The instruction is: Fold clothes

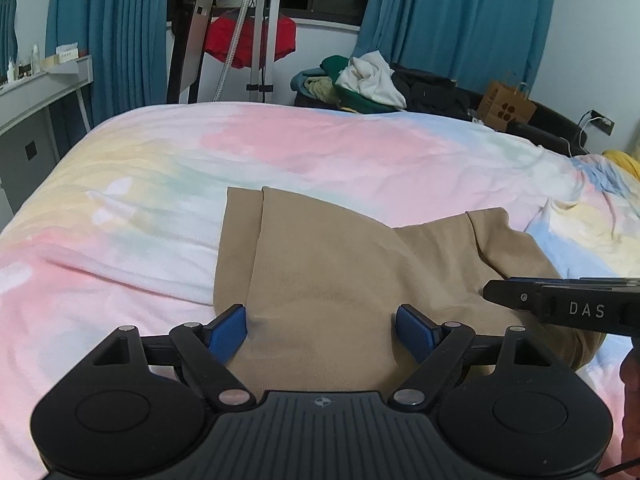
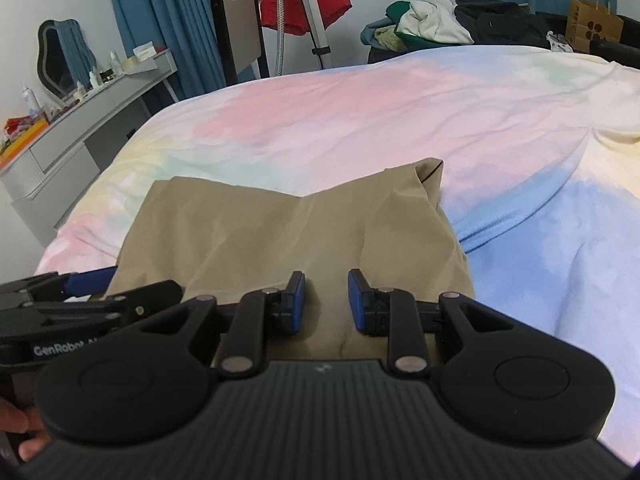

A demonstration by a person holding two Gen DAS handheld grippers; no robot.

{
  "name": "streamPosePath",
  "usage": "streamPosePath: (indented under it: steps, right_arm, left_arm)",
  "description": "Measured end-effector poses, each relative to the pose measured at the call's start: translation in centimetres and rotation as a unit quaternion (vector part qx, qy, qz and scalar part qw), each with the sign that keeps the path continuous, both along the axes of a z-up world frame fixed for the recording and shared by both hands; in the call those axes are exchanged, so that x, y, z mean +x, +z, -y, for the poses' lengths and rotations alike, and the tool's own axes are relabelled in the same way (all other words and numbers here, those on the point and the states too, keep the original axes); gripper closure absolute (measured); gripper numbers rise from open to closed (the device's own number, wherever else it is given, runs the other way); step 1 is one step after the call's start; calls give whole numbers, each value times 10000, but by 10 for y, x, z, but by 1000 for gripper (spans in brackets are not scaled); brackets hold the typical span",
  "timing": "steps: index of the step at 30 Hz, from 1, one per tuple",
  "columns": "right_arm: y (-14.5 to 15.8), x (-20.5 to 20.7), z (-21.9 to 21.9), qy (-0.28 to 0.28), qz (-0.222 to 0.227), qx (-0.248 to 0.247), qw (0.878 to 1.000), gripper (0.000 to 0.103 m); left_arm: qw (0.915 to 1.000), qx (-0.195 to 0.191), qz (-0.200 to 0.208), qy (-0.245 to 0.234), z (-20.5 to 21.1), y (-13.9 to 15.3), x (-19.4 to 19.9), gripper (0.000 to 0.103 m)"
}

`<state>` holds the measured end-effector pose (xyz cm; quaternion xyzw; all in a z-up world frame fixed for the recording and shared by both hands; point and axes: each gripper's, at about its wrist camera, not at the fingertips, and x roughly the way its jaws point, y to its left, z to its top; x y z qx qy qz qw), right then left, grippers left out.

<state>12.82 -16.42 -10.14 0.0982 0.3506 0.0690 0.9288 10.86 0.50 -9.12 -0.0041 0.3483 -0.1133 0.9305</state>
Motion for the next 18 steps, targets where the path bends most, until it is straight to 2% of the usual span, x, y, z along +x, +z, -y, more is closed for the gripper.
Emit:
streamPosePath:
  steps: [4,10,14,18]
  right_arm:
    - [6,-6,1,-45,125,61,9999,75]
    - [30,-30,5,-247,490,126,9984,75]
    - [42,-48,11,-389,499,119,9979,75]
    - [43,-61,15,-386,458,203,9980,75]
  left_arm:
    - [9998,42,179,-9,1,10,-9,21]
    - [9991,14,419,-106,3,31,-39,21]
    - [9984,114,502,-224,5,39,-59,21]
    - [9985,49,486,-243,3,41,-66,21]
